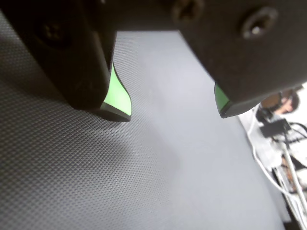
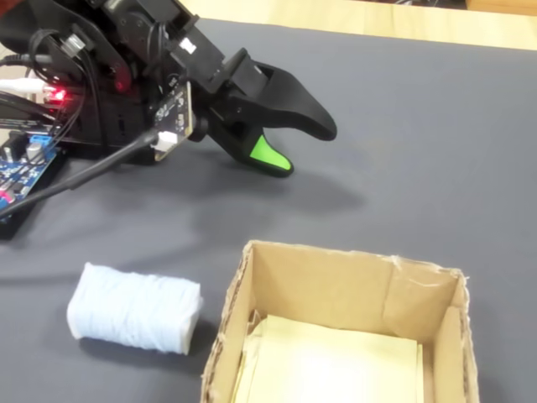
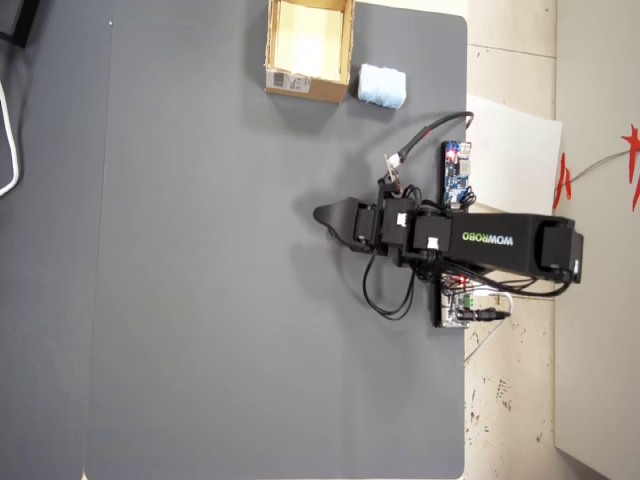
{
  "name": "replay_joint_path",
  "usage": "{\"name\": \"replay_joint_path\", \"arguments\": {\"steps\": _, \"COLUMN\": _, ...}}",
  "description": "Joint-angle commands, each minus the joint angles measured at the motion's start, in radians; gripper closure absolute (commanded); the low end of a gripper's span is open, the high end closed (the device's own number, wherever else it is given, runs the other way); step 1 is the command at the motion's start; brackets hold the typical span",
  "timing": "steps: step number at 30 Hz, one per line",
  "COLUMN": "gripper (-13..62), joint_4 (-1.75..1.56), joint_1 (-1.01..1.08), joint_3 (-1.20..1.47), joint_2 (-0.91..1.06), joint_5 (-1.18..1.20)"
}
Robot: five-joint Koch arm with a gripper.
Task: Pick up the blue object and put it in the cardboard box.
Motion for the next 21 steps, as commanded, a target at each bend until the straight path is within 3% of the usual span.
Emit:
{"name": "replay_joint_path", "arguments": {"steps": 1, "gripper": 15.6, "joint_4": -0.015, "joint_1": 0.014, "joint_3": 0.014, "joint_2": 0.084, "joint_5": -0.051}}
{"name": "replay_joint_path", "arguments": {"steps": 10, "gripper": 15.7, "joint_4": -0.012, "joint_1": 0.169, "joint_3": -0.184, "joint_2": 0.077, "joint_5": -0.227}}
{"name": "replay_joint_path", "arguments": {"steps": 17, "gripper": 15.9, "joint_4": 0.545, "joint_1": 0.298, "joint_3": -0.551, "joint_2": 0.061, "joint_5": -0.383}}
{"name": "replay_joint_path", "arguments": {"steps": 21, "gripper": 16.3, "joint_4": 0.604, "joint_1": 0.385, "joint_3": -0.640, "joint_2": 0.017, "joint_5": -0.411}}
